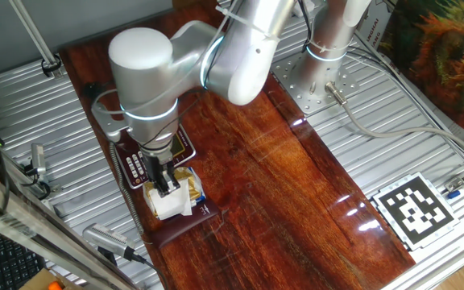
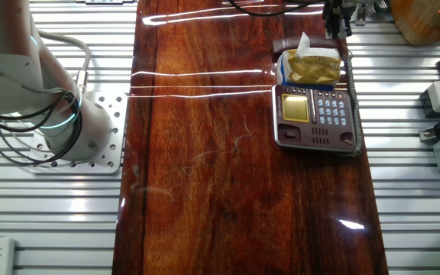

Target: Place the handset of the telephone on the corresponding phone cradle

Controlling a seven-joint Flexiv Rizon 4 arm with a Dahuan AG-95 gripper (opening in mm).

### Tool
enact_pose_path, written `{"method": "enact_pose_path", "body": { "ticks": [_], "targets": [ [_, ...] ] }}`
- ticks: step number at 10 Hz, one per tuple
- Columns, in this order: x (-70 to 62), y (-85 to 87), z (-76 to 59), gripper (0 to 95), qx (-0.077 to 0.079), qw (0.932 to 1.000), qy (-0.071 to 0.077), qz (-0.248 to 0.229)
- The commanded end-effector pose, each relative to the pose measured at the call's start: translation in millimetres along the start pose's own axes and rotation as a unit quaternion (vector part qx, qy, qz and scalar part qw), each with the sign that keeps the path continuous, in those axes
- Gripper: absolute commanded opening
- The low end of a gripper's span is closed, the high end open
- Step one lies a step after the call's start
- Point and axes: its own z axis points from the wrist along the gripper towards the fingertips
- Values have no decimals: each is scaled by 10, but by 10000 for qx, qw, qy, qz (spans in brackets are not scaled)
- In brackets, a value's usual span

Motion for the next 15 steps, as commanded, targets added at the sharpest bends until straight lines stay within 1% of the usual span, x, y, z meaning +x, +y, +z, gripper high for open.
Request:
{"method": "enact_pose_path", "body": {
  "ticks": [1, 3, 8, 9, 10, 11, 12, 13, 14, 15],
  "targets": [
    [3, -1, 0, 0, 4, 10000, -1, -59],
    [3, 0, -2, 0, -4, 10000, -2, -83],
    [3, -1, -2, 0, -1, 9999, 60, -113],
    [3, -1, -2, 0, 176, 9996, 68, -218],
    [3, -1, -2, 0, 352, 9986, 122, -387],
    [3, -1, -2, 0, 521, 9969, 264, -520],
    [3, -1, -2, 0, 470, 9951, 514, -701],
    [3, -1, -2, 0, 425, 9937, 649, -805],
    [3, -1, -2, 0, 341, 9904, 789, -1086],
    [3, -1, -2, 0, 323, 9884, 791, -1259]
  ]
}}
